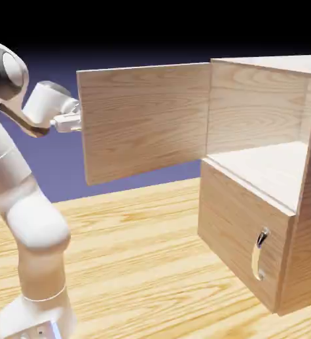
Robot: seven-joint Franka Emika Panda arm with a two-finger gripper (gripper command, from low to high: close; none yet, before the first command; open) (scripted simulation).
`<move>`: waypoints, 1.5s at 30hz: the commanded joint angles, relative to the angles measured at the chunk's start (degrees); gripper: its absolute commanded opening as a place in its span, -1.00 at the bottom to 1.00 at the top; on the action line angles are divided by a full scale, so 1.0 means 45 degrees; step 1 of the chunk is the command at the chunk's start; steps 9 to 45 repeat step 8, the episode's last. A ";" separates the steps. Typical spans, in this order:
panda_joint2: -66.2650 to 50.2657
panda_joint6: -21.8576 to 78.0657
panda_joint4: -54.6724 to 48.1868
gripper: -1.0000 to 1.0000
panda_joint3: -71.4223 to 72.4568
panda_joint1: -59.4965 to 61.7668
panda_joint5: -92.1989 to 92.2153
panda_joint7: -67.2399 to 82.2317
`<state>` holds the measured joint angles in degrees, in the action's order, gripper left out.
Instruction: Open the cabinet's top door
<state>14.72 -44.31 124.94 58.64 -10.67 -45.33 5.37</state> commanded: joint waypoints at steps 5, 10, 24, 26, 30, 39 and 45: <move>-0.2288 0.1846 -0.1567 -1.00 0.1274 0.0757 0.0239 -0.1727; -0.2805 0.2215 -0.1859 -1.00 0.2658 0.2009 0.0280 -0.2123; -0.2805 0.2215 -0.1859 -1.00 0.2658 0.2009 0.0280 -0.2123; -0.2805 0.2215 -0.1859 -1.00 0.2658 0.2009 0.0280 -0.2123; -0.2805 0.2215 -0.1859 -1.00 0.2658 0.2009 0.0280 -0.2123; -0.2805 0.2215 -0.1859 -1.00 0.2658 0.2009 0.0280 -0.2123; -0.2805 0.2215 -0.1859 -1.00 0.2658 0.2009 0.0280 -0.2123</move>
